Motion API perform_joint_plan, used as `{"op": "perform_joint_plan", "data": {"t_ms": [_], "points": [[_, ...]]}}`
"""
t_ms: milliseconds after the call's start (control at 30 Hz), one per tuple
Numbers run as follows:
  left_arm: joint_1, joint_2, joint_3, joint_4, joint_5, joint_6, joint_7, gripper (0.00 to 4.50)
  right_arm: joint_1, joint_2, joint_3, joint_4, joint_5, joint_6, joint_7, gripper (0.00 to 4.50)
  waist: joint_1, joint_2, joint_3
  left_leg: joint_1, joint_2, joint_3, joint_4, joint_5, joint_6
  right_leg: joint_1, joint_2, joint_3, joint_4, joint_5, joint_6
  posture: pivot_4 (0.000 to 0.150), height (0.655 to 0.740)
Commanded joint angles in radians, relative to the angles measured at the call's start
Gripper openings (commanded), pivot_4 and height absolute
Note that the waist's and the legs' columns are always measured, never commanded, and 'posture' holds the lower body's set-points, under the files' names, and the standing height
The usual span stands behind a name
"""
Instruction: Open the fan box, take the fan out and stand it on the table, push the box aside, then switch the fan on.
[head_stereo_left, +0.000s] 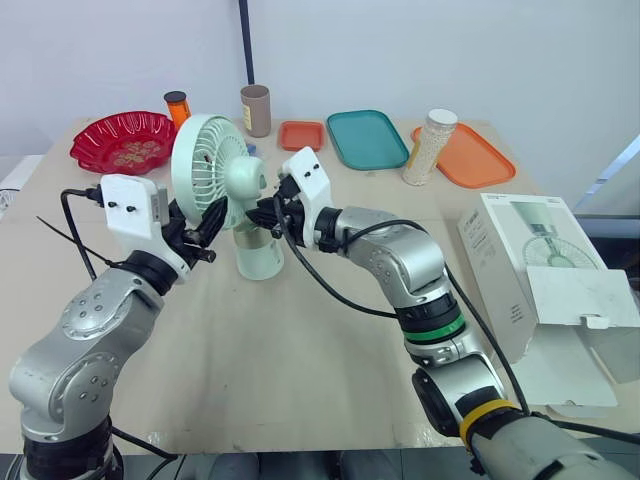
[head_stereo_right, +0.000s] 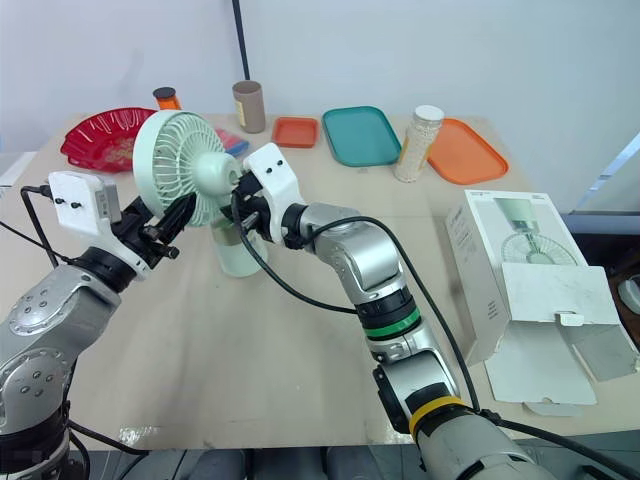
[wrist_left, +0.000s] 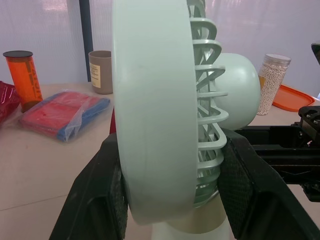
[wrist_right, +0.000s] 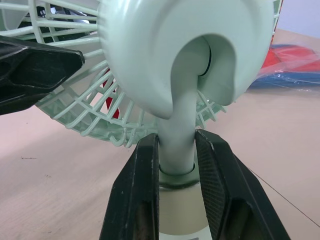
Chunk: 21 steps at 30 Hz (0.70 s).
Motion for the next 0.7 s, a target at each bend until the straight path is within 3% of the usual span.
{"op": "perform_joint_plan", "data": {"t_ms": [33, 67, 167, 400, 700], "points": [[-0.035, 0.006, 0.017, -0.072, 0.010, -0.048, -0.003, 3.07, -0.003, 0.014, 0.003, -0.039, 0.015, -0.002, 0.009, 0.92, 0.000, 0.000, 0.000, 0.000, 0.000, 0.000, 0.000, 0.000, 0.000, 0.000, 0.000, 0.000, 0.000, 0.000, 0.000, 0.150, 0.7400], [-0.033, 0.007, 0.017, -0.074, 0.012, -0.049, -0.003, 3.59, -0.003, 0.015, 0.003, -0.038, 0.015, -0.001, 0.009, 0.92, 0.000, 0.000, 0.000, 0.000, 0.000, 0.000, 0.000, 0.000, 0.000, 0.000, 0.000, 0.000, 0.000, 0.000, 0.000, 0.150, 0.7400], [-0.016, 0.008, 0.027, -0.079, 0.007, -0.056, -0.013, 4.40, -0.001, 0.015, 0.004, -0.039, 0.013, -0.003, 0.007, 0.92, 0.000, 0.000, 0.000, 0.000, 0.000, 0.000, 0.000, 0.000, 0.000, 0.000, 0.000, 0.000, 0.000, 0.000, 0.000, 0.150, 0.7400], [0.020, 0.023, 0.070, -0.097, -0.018, -0.064, -0.035, 4.45, 0.008, 0.015, 0.005, -0.046, 0.011, -0.002, 0.005, 0.92, -0.001, 0.000, 0.000, 0.000, 0.000, 0.000, 0.000, 0.000, 0.000, 0.000, 0.000, 0.000, 0.000, 0.000, 0.000, 0.150, 0.7400], [0.095, 0.159, 0.289, -0.173, -0.272, -0.059, -0.092, 4.45, 0.014, 0.009, 0.004, -0.045, 0.010, -0.009, 0.009, 0.92, 0.000, 0.000, 0.000, 0.000, 0.000, 0.000, 0.000, 0.000, -0.001, 0.000, 0.000, 0.000, 0.000, 0.000, 0.000, 0.150, 0.7400]]}}
